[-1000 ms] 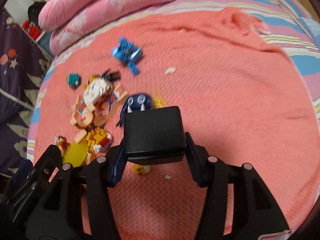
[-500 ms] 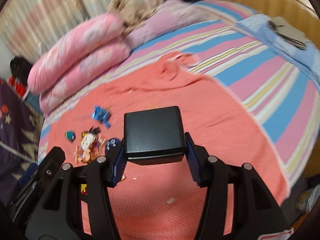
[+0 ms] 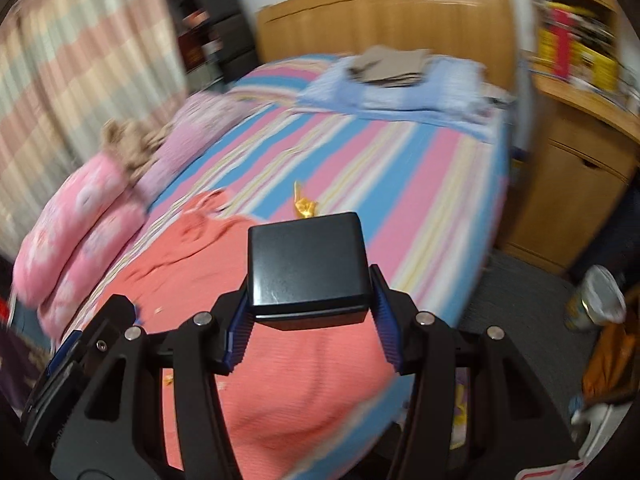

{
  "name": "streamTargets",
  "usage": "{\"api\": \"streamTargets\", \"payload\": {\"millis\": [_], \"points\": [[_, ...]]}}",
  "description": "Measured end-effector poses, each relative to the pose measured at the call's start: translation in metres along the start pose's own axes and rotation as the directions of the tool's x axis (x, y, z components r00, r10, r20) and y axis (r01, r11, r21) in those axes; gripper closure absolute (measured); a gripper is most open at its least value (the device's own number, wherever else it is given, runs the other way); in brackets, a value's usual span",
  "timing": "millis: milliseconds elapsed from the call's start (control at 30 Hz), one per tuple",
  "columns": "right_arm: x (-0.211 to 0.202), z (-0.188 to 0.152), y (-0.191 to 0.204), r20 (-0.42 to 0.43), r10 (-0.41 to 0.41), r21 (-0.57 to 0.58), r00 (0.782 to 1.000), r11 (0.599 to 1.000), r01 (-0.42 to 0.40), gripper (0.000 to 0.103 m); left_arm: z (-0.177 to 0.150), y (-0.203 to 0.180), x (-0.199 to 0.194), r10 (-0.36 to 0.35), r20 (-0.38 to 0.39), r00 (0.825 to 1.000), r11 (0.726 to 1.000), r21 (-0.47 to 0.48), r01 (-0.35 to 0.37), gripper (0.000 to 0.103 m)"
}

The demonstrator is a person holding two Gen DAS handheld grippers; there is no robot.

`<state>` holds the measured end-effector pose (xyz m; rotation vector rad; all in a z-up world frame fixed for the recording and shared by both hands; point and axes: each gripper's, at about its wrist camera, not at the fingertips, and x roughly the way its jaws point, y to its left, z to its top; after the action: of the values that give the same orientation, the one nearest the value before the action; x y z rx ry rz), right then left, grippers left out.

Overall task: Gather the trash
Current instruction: 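Carry the black cube to the wastebasket and open the right tool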

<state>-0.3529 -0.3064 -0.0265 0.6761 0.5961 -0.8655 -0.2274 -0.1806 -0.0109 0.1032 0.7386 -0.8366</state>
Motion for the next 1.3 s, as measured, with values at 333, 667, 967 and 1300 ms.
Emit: {"api": "streamTargets", "payload": {"millis": [333,667,967,1300], "points": [[-0.034,-0.055,-0.13,-0.027,-0.194,0.22,0.981,0.956,0.195,0.053,-0.074,-0.1,0.002,-0.142,-0.119,0.983,0.965,0.204,0.164,0.006],[0.003,-0.107,-0.183,-0.147,-0.197,0.3,0.969,0.925,0.233,0.051,-0.13,-0.125,0.038,-0.062,-0.234,0.97,0.944,0.3,0.133,0.006],[0.017,-0.095,-0.182,-0.163,-0.232,0.276,0.959,0.922,0.27,0.028,-0.12,-0.125,0.049,-0.03,-0.23,0.973,0.956,0.278,0.095,0.006],[0.027,-0.05,-0.111,-0.132,-0.135,0.149,0.982,0.977,0.154,0.028,-0.071,-0.071,0.034,0.03,-0.143,0.989,0.989,0.15,-0.008,0.006]]}}
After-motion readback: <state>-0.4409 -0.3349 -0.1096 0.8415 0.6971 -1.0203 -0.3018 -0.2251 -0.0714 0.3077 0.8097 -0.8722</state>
